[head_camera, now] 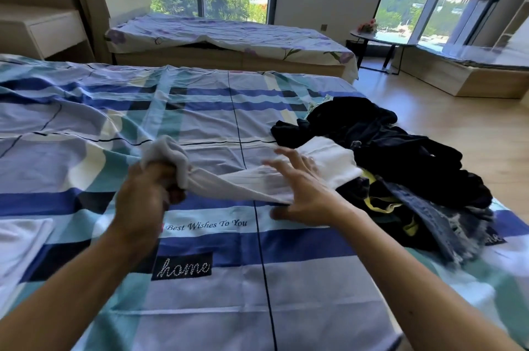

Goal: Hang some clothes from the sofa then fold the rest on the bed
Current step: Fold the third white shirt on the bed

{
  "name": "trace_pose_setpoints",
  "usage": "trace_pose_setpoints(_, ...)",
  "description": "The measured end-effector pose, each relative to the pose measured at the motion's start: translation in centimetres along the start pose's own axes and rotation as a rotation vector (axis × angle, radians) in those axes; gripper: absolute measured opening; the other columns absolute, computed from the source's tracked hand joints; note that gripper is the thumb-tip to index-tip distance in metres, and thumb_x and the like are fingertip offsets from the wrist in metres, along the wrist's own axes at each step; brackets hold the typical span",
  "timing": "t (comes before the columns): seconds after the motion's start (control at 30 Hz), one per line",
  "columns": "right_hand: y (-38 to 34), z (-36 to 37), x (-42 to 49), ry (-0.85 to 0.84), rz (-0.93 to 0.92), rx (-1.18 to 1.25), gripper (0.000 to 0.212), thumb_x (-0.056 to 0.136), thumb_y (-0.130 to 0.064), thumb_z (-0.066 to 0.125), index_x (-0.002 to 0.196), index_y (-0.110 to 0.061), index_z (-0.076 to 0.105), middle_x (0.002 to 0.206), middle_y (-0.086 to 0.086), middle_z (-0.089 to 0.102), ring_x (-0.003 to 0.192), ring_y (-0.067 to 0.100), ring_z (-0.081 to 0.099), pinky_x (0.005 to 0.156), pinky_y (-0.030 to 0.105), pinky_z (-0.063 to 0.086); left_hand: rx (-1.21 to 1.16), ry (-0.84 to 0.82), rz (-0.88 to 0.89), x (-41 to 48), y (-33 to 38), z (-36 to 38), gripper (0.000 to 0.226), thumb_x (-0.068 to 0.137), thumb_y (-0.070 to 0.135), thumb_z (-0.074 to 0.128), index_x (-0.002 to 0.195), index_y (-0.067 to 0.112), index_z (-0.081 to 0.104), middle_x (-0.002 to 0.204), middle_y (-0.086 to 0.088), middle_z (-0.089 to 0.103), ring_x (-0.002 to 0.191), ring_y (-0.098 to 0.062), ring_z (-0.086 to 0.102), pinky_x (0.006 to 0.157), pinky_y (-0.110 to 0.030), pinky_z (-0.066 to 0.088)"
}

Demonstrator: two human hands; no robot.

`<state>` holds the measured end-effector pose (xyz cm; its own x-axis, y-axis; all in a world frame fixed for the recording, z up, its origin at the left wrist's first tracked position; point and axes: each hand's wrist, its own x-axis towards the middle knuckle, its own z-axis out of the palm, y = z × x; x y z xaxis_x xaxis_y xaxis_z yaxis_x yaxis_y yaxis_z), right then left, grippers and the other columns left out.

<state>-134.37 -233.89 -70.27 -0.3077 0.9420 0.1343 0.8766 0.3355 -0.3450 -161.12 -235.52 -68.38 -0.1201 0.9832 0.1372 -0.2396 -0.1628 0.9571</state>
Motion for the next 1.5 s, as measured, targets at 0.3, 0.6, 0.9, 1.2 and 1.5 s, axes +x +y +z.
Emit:
trace_pose_setpoints(0.3, -0.6, 1.1, 1.1, 0.21, 0.204, -0.079, 0.019, 0.072, -0.012, 0.058, 0.087, -0.024, 0.061, 0.077, -0.003, 0.062, 0.083, 0.026, 0.062, 0.065, 0.034, 0.042, 1.026, 0.192, 0.022, 2.5, -0.6, -4.3, 0.027, 0.085, 0.02, 0.061, 0.112, 0.019, 0.061, 0.112, -0.02, 0.062, 0.103, -0.038, 0.057, 0.087, -0.042, 0.046)
trace_pose_setpoints(0.6, -8.0, 4.1, -1.4, 0.127, -0.036, 0.182, 0.011, 0.073, -0.022, 0.066, 0.079, -0.029, 0.059, 0.074, -0.008, 0.065, 0.071, 0.012, 0.06, 0.062, 0.034, 0.047, 0.821, -0.596, 0.193, -2.9, -4.3, 1.0, 0.099, 0.075, 0.025, 0.076, 0.157, 0.03, 0.022, 0.097, 0.011, 0.07, 0.087, -0.003, 0.066, 0.082, -0.023, 0.051)
trace_pose_setpoints(0.9, -5.3, 1.1, -1.8, -0.162, -0.107, 0.311, 0.041, 0.072, -0.033, 0.084, 0.106, -0.023, 0.063, 0.095, -0.006, 0.066, 0.085, 0.01, 0.06, 0.077, 0.031, 0.05, 0.215, -0.24, -0.063, -0.1, -1.7, 0.0, 0.029, 0.074, 0.014, 0.044, 0.079, 0.008, 0.072, 0.074, -0.013, 0.065, 0.071, -0.022, 0.057, 0.063, -0.033, 0.044)
trace_pose_setpoints(1.2, -7.1, 0.3, -1.1, 0.104, -0.091, 0.98, 0.016, 0.085, 0.003, 0.073, 0.083, -0.008, 0.062, 0.071, -0.003, 0.061, 0.069, 0.009, 0.056, 0.061, 0.03, 0.046, 0.627, -0.661, -0.127, -1.1, 2.4, -2.8, 0.043, 0.068, 0.033, 0.081, 0.11, 0.028, 0.071, 0.098, 0.0, 0.075, 0.094, -0.017, 0.071, 0.079, -0.031, 0.053)
trace_pose_setpoints(1.5, -5.8, 0.2, -1.1, -0.07, 0.024, 0.874, 0.037, 0.077, -0.023, 0.085, 0.109, -0.017, 0.068, 0.097, 0.003, 0.076, 0.091, 0.022, 0.072, 0.077, 0.037, 0.058, 0.358, -0.358, 0.016, -2.2, 0.6, 0.0, 0.019, 0.09, 0.025, 0.066, 0.085, 0.006, 0.07, 0.08, -0.015, 0.068, 0.079, -0.022, 0.06, 0.073, -0.039, 0.047)
